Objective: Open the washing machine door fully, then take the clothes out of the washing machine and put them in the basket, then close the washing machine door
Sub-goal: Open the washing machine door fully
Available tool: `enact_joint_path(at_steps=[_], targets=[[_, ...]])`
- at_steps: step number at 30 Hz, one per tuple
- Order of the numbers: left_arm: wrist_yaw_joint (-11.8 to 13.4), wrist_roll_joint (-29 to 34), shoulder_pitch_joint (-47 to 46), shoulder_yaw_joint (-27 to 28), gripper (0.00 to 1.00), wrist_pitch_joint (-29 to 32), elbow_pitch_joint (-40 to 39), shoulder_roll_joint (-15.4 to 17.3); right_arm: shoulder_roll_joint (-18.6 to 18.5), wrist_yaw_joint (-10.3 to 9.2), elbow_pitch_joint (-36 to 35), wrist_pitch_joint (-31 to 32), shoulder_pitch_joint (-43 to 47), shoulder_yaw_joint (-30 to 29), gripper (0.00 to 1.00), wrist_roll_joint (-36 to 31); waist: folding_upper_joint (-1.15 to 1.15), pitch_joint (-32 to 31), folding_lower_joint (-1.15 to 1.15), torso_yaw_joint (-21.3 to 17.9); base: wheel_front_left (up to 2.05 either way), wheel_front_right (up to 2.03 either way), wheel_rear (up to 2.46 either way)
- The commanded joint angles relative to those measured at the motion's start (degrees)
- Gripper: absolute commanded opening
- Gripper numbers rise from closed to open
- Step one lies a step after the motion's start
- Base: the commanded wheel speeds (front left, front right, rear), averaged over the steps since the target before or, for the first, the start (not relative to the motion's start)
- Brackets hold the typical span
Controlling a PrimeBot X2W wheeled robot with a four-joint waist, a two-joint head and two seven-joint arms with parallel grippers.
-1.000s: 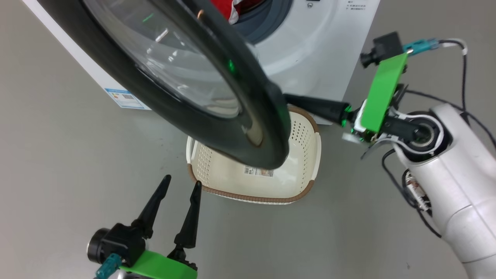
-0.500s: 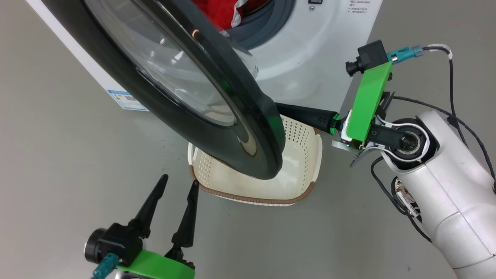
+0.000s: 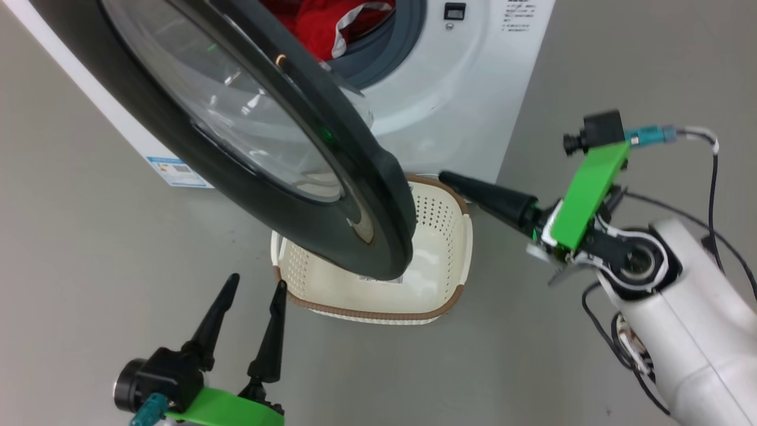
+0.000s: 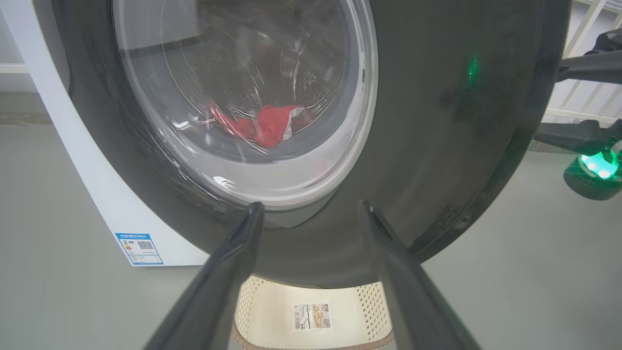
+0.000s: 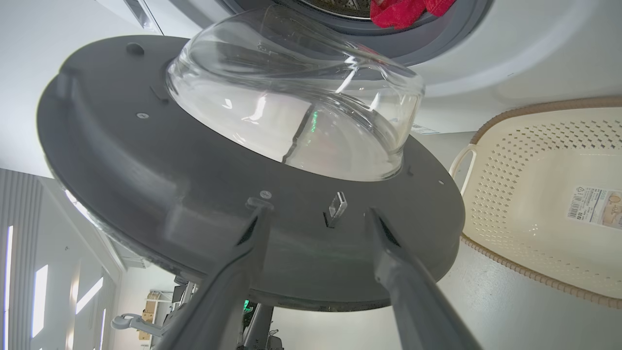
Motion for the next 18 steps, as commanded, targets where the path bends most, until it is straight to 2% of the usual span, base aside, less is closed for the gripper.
enact_joint_path(at_steps=[1, 11, 18], targets=[[-0.33, 0.50, 0.22, 2.27, 1.00, -0.52, -1.07, 0.86, 0.05, 0.44, -1.92, -0.53, 1.38, -0.15, 1.00, 0.56, 0.00, -0.34, 0.00, -0.45, 0.00, 0.00, 0.00], [-0.33, 0.98, 0.95, 4.77, 1.00, -0.52, -0.87, 0.86, -0.84, 0.44, -3.82, -5.17, 11.60, -2.55, 1.00, 0.15, 0.00, -1.23, 0.00, -2.68, 0.00, 0.00, 0.00], [-0.33, 1.13, 2.10, 6.59, 1.00, -0.52, -0.80, 0.86, -1.59, 0.44, -3.23, -9.83, 17.62, -1.71, 1.00, -2.94, 0.00, -1.93, 0.00, -4.22, 0.00, 0.00, 0.00]])
